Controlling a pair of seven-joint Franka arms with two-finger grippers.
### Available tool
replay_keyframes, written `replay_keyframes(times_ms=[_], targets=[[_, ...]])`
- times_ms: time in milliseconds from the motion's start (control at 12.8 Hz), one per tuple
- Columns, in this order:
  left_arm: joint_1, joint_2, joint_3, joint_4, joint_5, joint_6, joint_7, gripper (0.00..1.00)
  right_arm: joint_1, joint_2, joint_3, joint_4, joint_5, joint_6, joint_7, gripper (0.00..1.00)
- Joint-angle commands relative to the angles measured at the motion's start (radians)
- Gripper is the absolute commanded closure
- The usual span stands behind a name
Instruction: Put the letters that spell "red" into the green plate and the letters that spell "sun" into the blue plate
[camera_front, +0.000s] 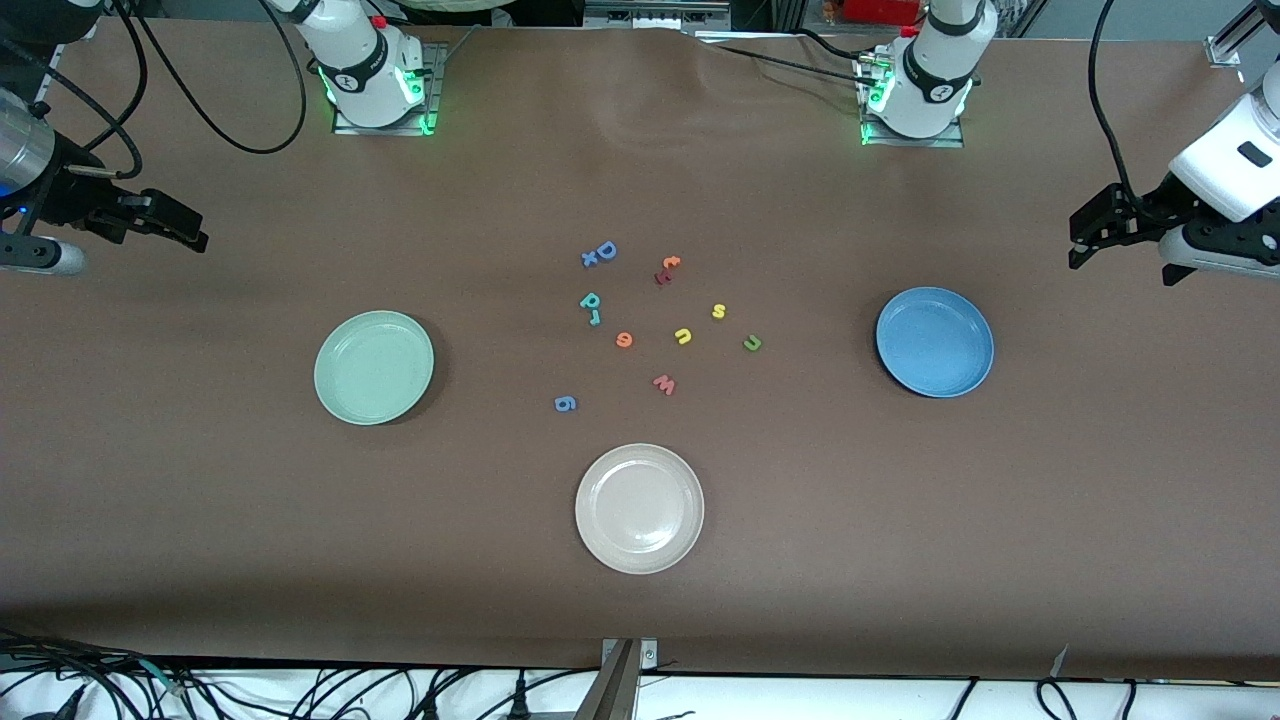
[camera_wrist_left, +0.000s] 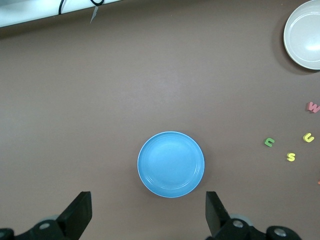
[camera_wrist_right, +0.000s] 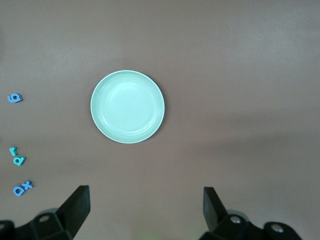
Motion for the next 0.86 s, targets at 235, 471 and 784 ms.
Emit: replay_keyframes(times_ms=[235, 471, 784], targets=[[0.008, 0.012, 0.000, 0.028, -0.018, -0.011, 0.010, 0.00, 0.007, 0.003, -0.002, 0.021, -0.011, -0.022, -0.007, 0.00], [0.013, -0.011, -0.003, 0.012, -0.028, -0.006, 0.010, 0.00, 0.007, 0.003, -0.002, 0.021, -0.011, -0.022, -0.009, 0.00], [0.013, -0.075, -0.009, -0.070, -0.035, 0.044, 0.010, 0.00, 0.009, 0.001, 0.014, 0.021, -0.010, -0.022, 0.001, 0.00]])
